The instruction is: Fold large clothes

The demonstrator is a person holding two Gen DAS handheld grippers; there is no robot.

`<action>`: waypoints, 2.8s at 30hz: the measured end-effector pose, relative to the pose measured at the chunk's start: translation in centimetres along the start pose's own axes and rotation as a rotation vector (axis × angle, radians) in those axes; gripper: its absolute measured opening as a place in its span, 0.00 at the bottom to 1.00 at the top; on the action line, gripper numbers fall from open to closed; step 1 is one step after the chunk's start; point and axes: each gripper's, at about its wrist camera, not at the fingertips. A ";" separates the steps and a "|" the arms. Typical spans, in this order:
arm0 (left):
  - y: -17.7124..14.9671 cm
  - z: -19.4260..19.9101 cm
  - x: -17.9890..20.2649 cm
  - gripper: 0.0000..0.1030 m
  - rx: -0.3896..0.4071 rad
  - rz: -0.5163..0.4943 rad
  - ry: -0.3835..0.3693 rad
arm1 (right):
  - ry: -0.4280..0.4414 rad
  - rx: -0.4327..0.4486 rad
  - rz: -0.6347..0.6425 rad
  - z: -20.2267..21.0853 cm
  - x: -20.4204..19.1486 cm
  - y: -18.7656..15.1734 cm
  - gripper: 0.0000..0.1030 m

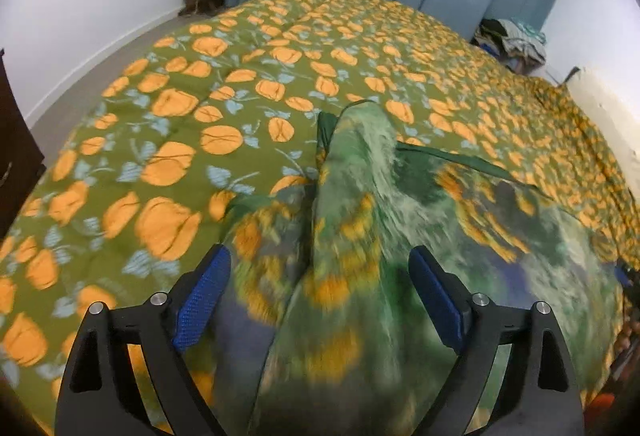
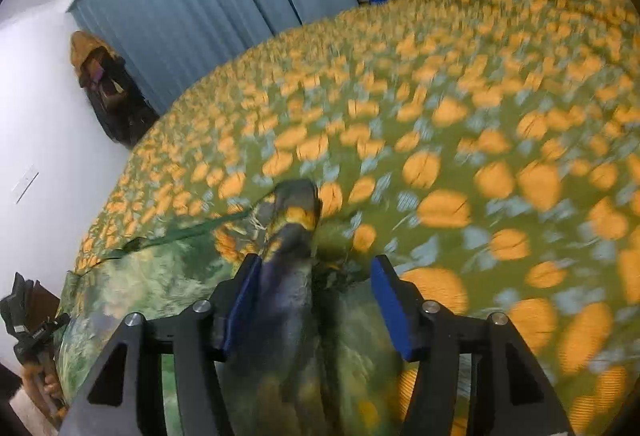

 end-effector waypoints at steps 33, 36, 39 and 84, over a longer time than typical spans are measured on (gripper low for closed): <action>0.4 -12.2 22.4 0.99 -0.249 -0.311 -0.041 | 0.202 -0.141 0.202 0.0 -6.7 -10.0 0.38; 0.1 -12.3 22.4 1.00 -0.259 -0.321 -0.029 | 0.214 -0.145 0.197 -0.2 -6.6 -9.7 0.38; -1.1 -10.6 22.5 0.99 -0.249 -0.376 -0.046 | 0.222 -0.148 0.189 -0.2 -6.4 -9.9 0.38; -14.3 1.4 25.5 0.98 -0.201 -0.665 -0.244 | 0.283 -0.155 -0.303 0.3 3.0 -11.0 0.37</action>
Point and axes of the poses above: each gripper's, at about its wrist camera, not at the fingertips, and z roughly against the way its jaws point, x to its right, y to its top, and after that the axes turned 4 degrees about z, right-handed
